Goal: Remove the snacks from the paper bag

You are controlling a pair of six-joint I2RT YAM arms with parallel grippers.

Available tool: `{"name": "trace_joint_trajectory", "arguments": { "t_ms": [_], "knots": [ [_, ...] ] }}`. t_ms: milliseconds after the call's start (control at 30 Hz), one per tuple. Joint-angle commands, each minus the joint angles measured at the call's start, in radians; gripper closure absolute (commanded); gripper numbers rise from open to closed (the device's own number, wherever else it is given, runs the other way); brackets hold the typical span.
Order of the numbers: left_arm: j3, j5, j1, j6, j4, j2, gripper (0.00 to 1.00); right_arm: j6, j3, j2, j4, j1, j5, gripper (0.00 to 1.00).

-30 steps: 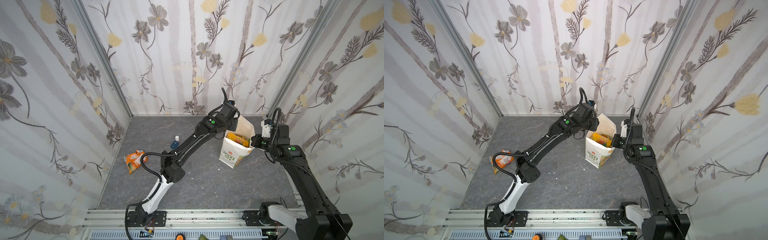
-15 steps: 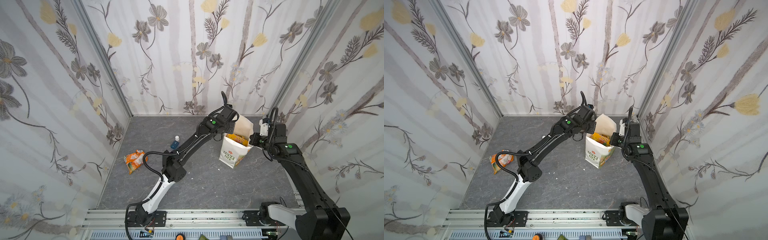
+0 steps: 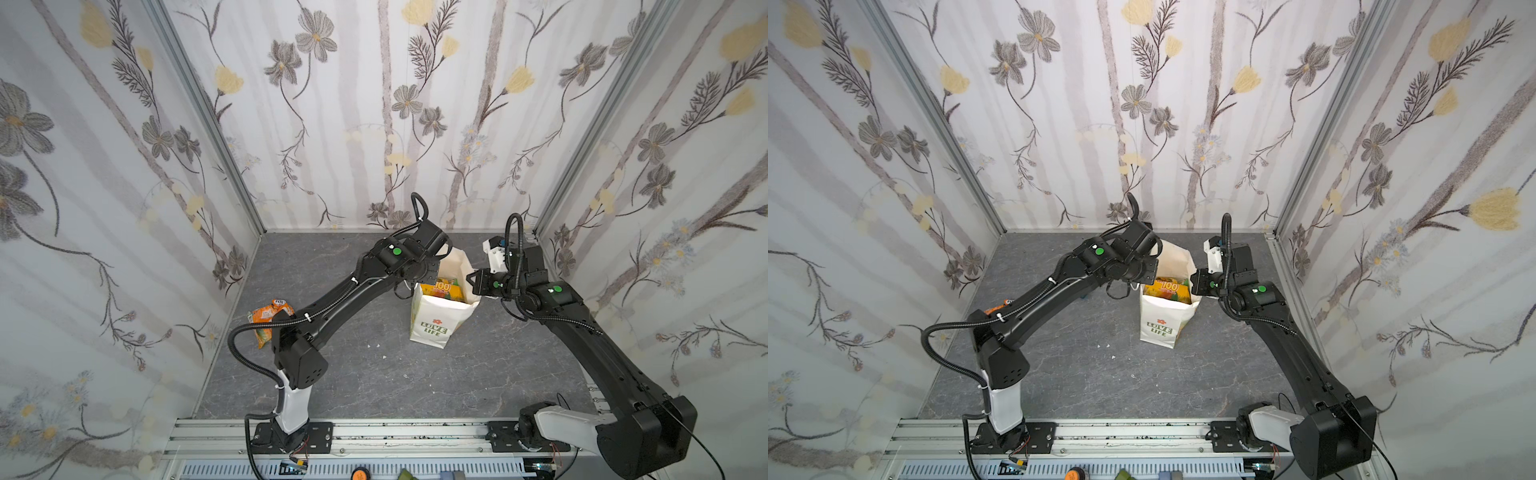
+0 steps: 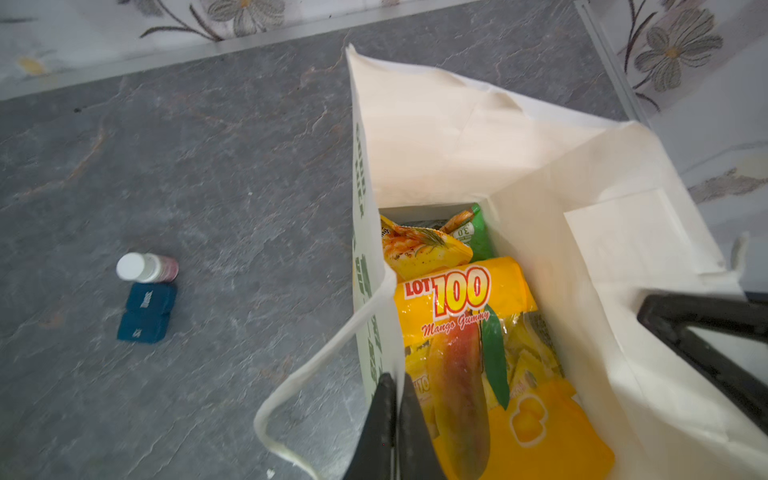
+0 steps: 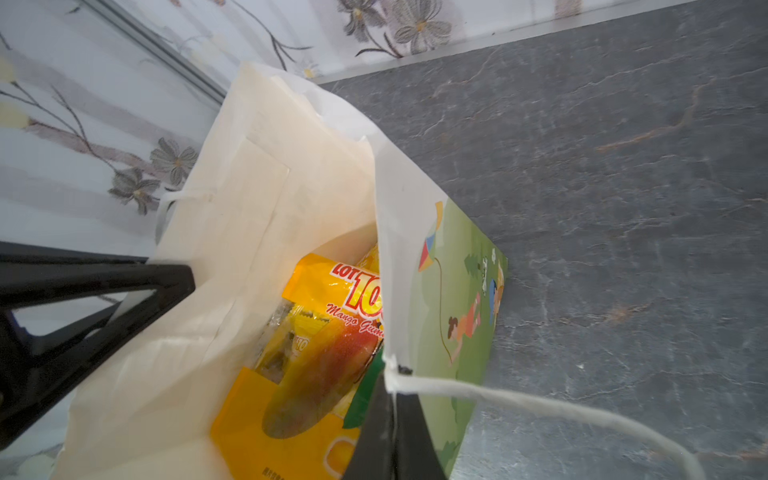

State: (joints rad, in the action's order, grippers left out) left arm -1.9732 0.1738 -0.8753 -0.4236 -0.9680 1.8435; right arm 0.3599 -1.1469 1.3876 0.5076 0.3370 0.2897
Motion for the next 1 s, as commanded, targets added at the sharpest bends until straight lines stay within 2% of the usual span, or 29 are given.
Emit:
{"name": "trace_joint_trajectory", "arguments": {
  "t_ms": [0,133,267,367,433,533,600,767,900,967],
  "knots": [
    [0.169,0.068,-0.001,-0.083,0.100,-0.144,1.00,0.025,-0.037,0.023,-0.027,0.069,0.015,0.95],
    [0.408,0.083,-0.003,-0.154,0.148,-0.334,1.00,0.072,-0.033,0.033,-0.042,0.189,-0.002,0.94],
    [0.543,0.113,-0.003,-0.182,0.169,-0.459,1.00,0.124,-0.018,0.034,-0.077,0.293,-0.047,0.91],
    [0.588,0.109,-0.004,-0.181,0.162,-0.495,1.00,0.148,-0.008,0.048,-0.102,0.343,-0.051,0.82],
    [0.602,0.100,-0.003,-0.178,0.165,-0.512,0.92,0.161,-0.009,0.054,-0.104,0.360,-0.060,0.72],
    [0.608,0.111,-0.003,-0.165,0.165,-0.539,0.77,0.172,-0.033,0.049,-0.083,0.373,-0.122,0.61],
    [0.602,0.113,-0.002,-0.148,0.160,-0.557,0.74,0.175,-0.054,0.033,-0.065,0.377,-0.176,0.55],
    [0.527,0.082,-0.008,-0.075,0.128,-0.593,0.71,0.172,-0.097,-0.048,-0.020,0.378,-0.284,0.41],
    [0.408,0.018,-0.023,0.016,0.123,-0.608,0.71,0.151,-0.121,-0.130,-0.003,0.378,-0.286,0.37],
    [0.345,-0.012,-0.028,0.067,0.103,-0.588,0.71,0.124,-0.118,-0.180,-0.019,0.378,-0.244,0.36]
  ]
}}
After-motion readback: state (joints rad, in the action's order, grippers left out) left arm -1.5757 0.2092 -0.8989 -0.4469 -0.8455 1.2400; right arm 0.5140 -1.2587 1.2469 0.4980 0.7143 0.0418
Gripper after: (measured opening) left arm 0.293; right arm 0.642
